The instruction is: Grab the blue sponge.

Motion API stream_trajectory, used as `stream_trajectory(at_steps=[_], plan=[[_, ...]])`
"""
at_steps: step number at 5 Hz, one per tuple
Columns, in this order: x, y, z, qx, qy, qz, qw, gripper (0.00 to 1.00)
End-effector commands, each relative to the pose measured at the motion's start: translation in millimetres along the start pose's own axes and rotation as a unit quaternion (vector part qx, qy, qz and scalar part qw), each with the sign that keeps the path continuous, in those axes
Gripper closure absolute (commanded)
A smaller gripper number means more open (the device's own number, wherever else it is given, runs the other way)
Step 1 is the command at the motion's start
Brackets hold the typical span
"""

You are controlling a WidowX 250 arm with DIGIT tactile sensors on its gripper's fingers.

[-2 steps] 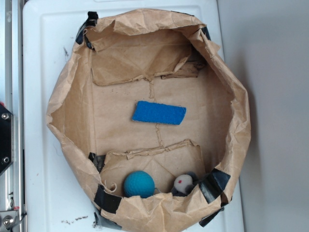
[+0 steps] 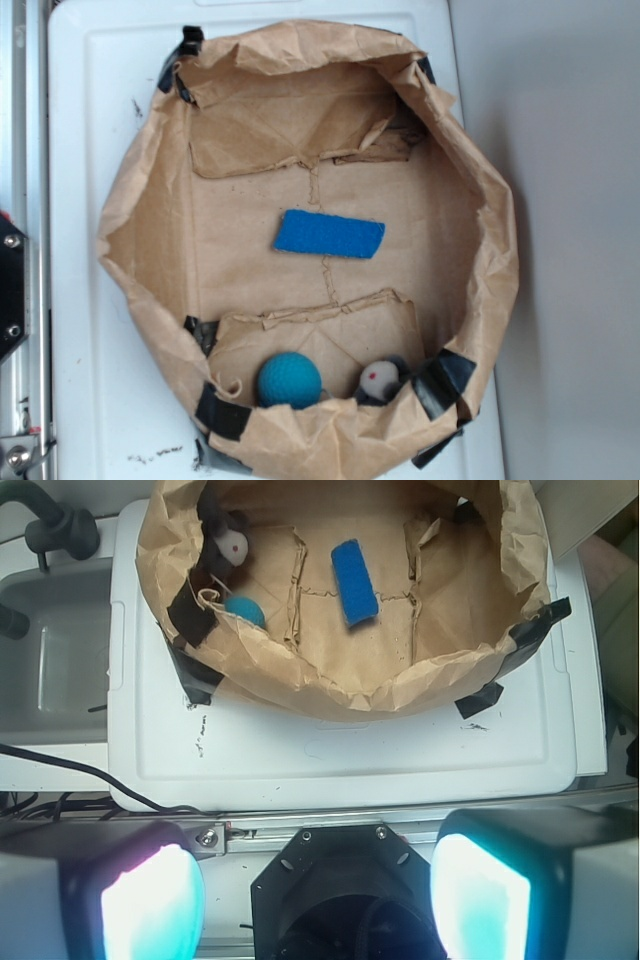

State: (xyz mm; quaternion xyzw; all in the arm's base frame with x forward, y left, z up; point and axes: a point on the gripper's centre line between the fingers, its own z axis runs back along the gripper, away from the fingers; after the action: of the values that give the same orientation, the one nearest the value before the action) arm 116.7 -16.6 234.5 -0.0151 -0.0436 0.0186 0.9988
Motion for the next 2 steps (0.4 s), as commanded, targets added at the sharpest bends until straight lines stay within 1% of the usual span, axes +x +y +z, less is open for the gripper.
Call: stream_trajectory(at_steps=[1,2], plan=[[99.6,5.0,-11.2,0.007,-0.051,0.025,0.998,0.0],[134.5,5.1,-18.5,-0.021,-0.062,-0.034,0.997,0.0]])
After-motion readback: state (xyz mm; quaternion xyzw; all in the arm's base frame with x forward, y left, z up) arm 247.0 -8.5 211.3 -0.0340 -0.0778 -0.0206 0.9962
